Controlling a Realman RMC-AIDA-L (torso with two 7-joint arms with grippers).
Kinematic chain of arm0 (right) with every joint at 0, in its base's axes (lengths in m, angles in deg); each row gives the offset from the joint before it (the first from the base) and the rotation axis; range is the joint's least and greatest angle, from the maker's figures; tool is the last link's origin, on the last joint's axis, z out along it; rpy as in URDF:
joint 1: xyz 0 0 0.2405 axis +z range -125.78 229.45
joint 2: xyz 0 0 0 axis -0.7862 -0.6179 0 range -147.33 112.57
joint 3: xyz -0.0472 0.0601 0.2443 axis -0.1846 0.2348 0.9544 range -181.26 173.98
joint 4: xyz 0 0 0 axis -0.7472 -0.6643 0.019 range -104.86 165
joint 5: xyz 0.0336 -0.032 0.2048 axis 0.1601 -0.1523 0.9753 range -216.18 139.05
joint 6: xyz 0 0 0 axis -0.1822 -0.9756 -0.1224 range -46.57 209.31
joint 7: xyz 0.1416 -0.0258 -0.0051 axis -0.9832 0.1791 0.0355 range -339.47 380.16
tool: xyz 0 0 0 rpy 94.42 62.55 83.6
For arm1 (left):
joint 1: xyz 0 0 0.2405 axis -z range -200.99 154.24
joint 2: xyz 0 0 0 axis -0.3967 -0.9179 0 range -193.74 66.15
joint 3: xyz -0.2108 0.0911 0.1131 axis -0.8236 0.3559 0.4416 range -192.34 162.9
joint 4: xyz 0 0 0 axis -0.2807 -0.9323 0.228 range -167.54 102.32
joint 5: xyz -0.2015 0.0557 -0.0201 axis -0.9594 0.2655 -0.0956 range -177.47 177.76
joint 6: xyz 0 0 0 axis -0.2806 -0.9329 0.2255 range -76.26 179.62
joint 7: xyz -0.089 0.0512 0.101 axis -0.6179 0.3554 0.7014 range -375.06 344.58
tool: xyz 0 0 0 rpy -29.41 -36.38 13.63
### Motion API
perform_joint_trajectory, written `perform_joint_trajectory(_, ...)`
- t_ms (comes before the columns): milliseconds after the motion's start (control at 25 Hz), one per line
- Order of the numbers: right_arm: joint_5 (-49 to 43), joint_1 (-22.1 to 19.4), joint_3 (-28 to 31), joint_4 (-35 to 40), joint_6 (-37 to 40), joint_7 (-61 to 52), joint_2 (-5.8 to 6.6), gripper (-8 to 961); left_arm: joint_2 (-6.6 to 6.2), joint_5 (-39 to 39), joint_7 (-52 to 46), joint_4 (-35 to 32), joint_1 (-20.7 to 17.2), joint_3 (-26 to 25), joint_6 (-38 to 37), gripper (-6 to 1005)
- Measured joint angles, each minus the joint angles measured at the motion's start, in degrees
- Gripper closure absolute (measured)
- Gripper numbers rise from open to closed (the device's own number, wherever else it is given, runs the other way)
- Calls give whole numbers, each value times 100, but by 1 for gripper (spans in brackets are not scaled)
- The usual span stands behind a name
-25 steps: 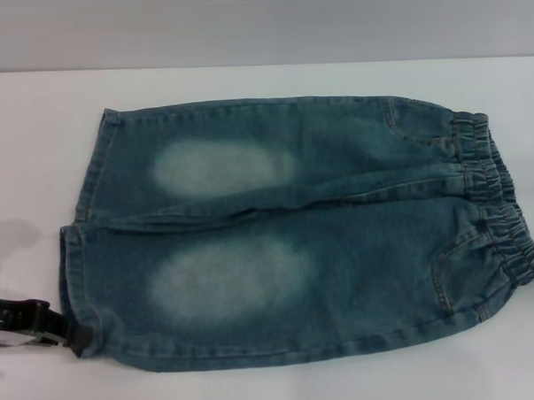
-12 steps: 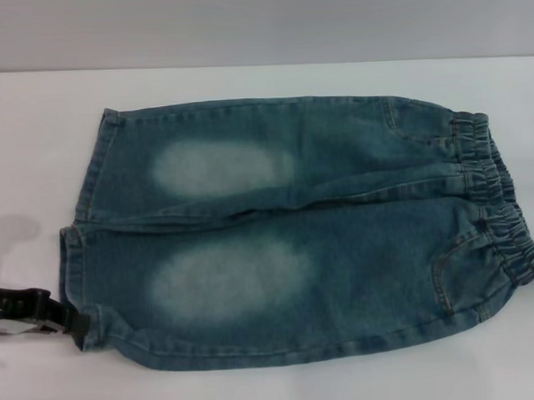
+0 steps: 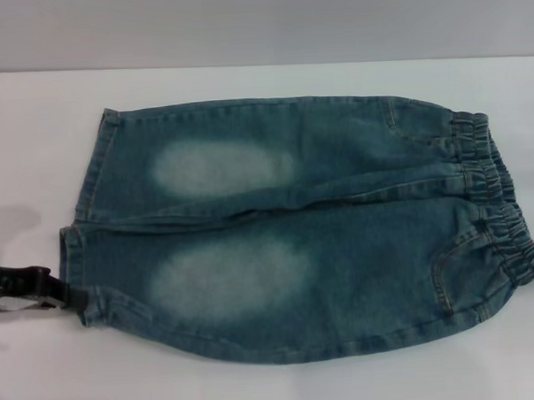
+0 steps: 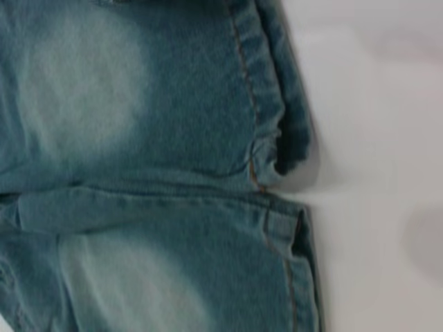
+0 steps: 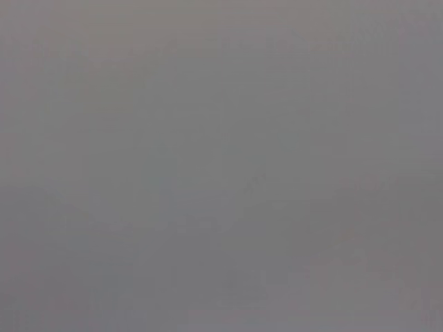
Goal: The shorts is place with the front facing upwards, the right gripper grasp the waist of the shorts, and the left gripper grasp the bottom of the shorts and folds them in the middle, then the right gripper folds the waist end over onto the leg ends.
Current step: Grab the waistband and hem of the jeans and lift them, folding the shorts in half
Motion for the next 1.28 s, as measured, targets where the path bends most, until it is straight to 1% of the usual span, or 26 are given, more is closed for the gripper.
perform_joint_trajectory(200,-2416,74,-89,779,199,-2074,398,349,-50,10,1,5,62,-87,-14,996)
perform_joint_trajectory(360,-3969,228,-427,1629,805,-3599,632,349,-106,10,5,41,132,-93,-19,996)
perform_joint_trajectory(480,-5030,451,-635,2237,1487,-4690,796,349,-137,10,6,40,189,-93,-29,996)
perform_joint_trajectory(520,-5437,582,-691,2436,1783,-5020,854,349,-145,9,7,40,212,-94,-32,996)
perform_joint_trajectory(600,-6103,860,-766,2672,2280,-5409,942,349,-150,9,8,38,255,-94,-34,996)
perform_joint_trajectory(680,-6614,1114,-834,2756,2630,-5616,1011,349,-150,9,8,34,292,-94,-35,996)
perform_joint_trajectory(760,-6993,1324,-941,2773,2861,-5744,1062,349,-150,8,9,30,326,-94,-35,996)
perform_joint_trajectory(880,-7355,1538,-1299,2780,3074,-5788,1088,350,-150,7,15,32,369,-94,-34,996)
perform_joint_trajectory(1080,-7827,1718,-2217,2844,3163,-5777,1064,350,-149,7,27,45,395,-94,-26,996)
perform_joint_trajectory(1280,-8193,1817,-2502,2878,3131,-5779,1034,349,-148,7,28,49,401,-94,-25,996)
